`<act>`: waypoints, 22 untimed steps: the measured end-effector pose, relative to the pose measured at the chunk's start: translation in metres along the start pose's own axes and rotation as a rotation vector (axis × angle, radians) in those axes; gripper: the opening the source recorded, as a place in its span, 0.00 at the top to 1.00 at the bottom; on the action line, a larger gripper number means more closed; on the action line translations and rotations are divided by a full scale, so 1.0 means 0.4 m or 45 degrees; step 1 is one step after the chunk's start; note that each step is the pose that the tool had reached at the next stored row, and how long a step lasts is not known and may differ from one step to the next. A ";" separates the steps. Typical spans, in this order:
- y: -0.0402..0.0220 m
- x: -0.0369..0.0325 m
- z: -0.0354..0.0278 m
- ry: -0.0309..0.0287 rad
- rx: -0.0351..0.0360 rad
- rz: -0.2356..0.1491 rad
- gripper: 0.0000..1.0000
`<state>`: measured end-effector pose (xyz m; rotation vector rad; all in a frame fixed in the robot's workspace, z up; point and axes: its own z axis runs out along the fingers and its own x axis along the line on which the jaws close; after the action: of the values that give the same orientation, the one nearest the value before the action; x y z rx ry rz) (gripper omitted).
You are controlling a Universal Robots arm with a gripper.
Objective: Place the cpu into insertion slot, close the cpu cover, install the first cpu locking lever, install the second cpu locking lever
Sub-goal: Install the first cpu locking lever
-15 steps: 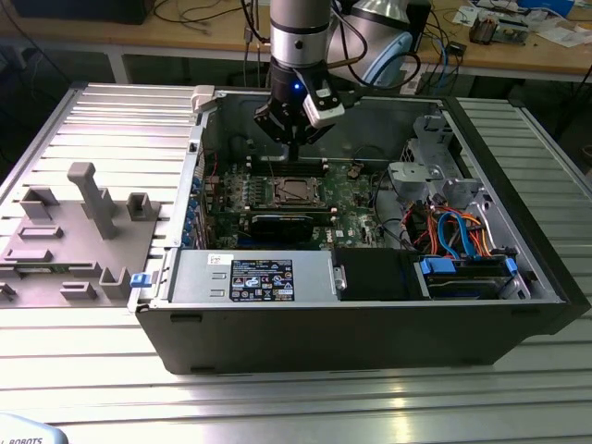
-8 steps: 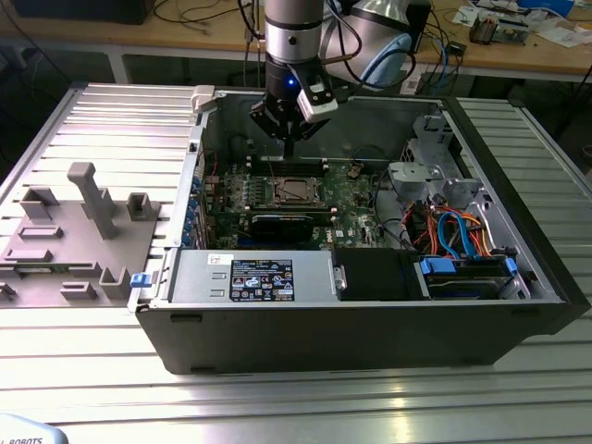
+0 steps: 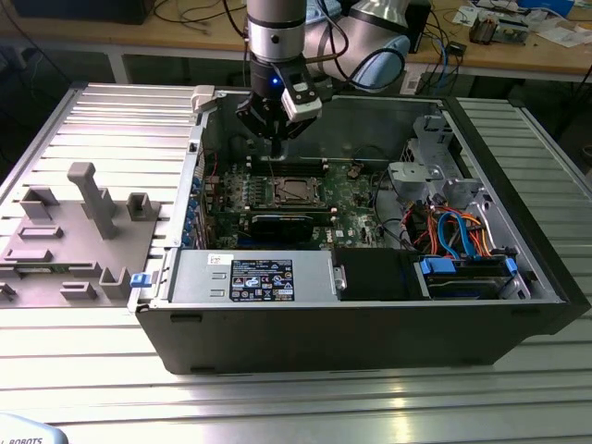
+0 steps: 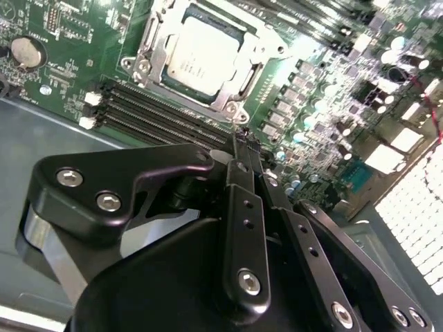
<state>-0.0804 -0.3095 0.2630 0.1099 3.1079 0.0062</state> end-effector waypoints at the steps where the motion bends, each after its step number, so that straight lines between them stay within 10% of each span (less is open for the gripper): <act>1: -0.003 0.004 0.000 -0.0001 0.0000 0.000 0.89; 10: -0.022 0.066 -0.002 -0.0027 -0.0002 0.000 0.89; 22: 0.010 0.076 -0.002 -0.0014 -0.0168 -0.029 0.89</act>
<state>-0.1105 -0.3035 0.2630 0.0745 3.1072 0.0261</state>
